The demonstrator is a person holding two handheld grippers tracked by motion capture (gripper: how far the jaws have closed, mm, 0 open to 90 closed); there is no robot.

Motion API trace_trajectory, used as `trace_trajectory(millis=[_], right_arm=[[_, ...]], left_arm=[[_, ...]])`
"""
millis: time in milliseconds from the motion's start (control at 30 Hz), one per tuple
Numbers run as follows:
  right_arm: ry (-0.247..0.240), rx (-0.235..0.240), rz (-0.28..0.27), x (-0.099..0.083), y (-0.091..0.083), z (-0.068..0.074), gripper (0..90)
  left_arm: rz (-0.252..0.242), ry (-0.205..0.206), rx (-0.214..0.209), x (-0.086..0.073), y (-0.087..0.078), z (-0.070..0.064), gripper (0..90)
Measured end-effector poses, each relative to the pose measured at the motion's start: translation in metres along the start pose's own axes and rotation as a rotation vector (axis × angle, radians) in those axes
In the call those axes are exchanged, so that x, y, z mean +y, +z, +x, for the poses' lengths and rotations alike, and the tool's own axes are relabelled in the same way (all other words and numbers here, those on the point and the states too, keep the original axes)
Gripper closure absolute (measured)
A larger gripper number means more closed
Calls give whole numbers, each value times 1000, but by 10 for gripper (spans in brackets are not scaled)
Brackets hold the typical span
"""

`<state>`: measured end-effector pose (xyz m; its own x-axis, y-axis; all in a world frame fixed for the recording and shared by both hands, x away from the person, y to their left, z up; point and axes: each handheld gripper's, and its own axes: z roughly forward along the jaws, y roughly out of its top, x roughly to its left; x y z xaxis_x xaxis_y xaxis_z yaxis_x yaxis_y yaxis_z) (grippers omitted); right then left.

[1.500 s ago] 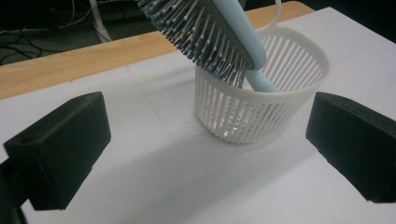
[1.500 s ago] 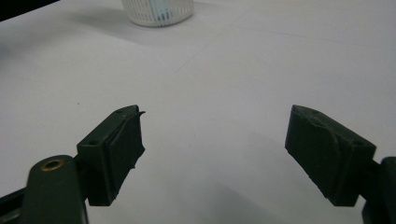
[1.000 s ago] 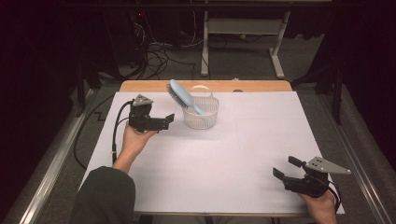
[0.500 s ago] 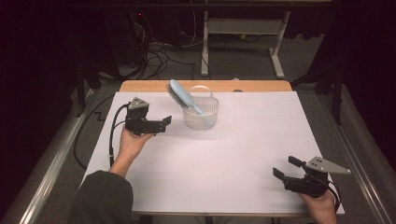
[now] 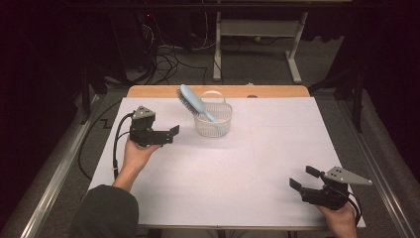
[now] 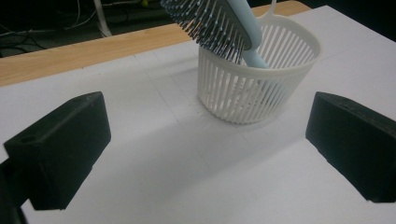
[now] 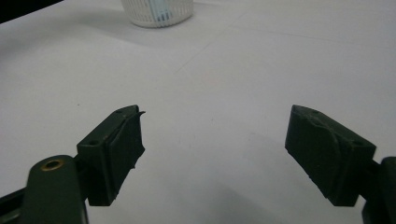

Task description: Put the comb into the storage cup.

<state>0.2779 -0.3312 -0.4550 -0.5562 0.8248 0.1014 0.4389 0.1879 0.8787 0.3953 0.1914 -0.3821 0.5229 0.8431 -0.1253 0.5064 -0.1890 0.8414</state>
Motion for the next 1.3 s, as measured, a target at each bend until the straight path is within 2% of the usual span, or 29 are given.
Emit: trace_trajectory(millis=[300, 900, 1300], right_arm=[[-4, 1, 0, 0, 0, 0, 198], [-6, 0, 0, 0, 0, 0, 199], [-5, 0, 1, 0, 0, 1, 199]], left_arm=[[-10, 16, 10, -6, -8, -2, 0], [-19, 11, -9, -16, -17, -3, 0], [-20, 11, -2, -22, -23, -3, 0]])
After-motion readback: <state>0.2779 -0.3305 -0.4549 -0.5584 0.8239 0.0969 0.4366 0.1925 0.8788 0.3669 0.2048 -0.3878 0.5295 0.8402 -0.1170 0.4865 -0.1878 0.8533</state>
